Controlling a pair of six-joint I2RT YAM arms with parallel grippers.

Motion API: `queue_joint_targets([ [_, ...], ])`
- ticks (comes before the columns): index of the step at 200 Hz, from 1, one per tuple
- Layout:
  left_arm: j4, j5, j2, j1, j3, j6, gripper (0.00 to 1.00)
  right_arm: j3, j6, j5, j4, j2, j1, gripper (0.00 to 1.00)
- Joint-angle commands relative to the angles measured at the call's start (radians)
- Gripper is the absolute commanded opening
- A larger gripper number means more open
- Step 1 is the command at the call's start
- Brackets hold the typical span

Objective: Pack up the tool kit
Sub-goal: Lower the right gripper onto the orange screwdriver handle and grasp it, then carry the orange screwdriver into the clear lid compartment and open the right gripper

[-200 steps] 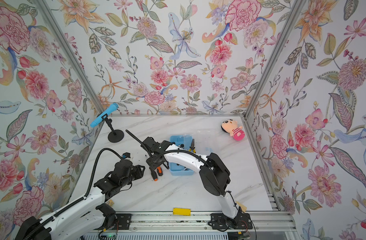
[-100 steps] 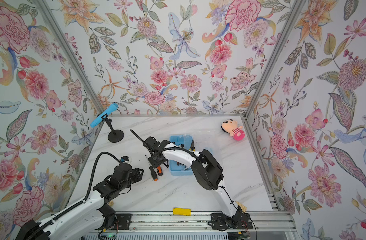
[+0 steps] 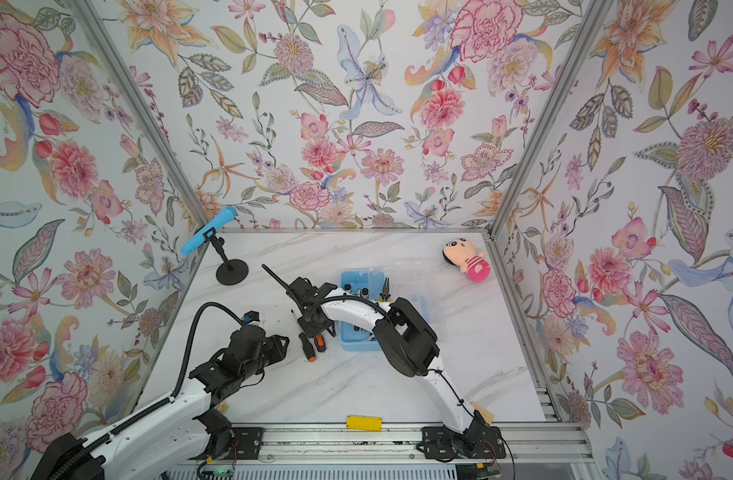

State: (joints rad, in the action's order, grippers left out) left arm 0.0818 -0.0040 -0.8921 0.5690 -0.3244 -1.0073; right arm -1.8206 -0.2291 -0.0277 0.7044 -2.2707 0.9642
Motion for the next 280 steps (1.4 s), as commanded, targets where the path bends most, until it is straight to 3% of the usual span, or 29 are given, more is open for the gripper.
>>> queue_joint_targets([
  [1, -0.014, 0.005, -0.011, 0.006, 0.012, 0.003, 0.31, -0.017, -0.013, -0.032, 0.013, -0.026, 0.003, 0.36],
  [43, -0.023, 0.002, -0.014, 0.006, 0.012, 0.007, 0.31, -0.014, -0.015, -0.051, 0.018, -0.037, 0.007, 0.35],
  [70, -0.029, -0.001, -0.015, 0.005, 0.013, 0.01, 0.31, -0.013, -0.018, -0.053, 0.018, -0.046, 0.011, 0.3],
  [103, -0.05, 0.004, -0.035, -0.007, -0.014, 0.03, 0.31, -0.016, -0.031, -0.047, 0.018, -0.028, 0.008, 0.0],
  [178, -0.092, 0.003, -0.155, -0.02, -0.165, 0.104, 0.32, 0.015, -0.071, 0.036, -0.005, 0.284, -0.073, 0.0],
  [254, -0.168, 0.035, -0.243, -0.02, -0.2, 0.107, 0.3, 0.257, 0.081, -0.157, 0.062, 0.645, -0.308, 0.0],
  [280, -0.18, 0.046, -0.265, -0.019, -0.199, 0.105, 0.29, 0.348, 0.094, -0.155, 0.075, 0.715, -0.412, 0.0],
])
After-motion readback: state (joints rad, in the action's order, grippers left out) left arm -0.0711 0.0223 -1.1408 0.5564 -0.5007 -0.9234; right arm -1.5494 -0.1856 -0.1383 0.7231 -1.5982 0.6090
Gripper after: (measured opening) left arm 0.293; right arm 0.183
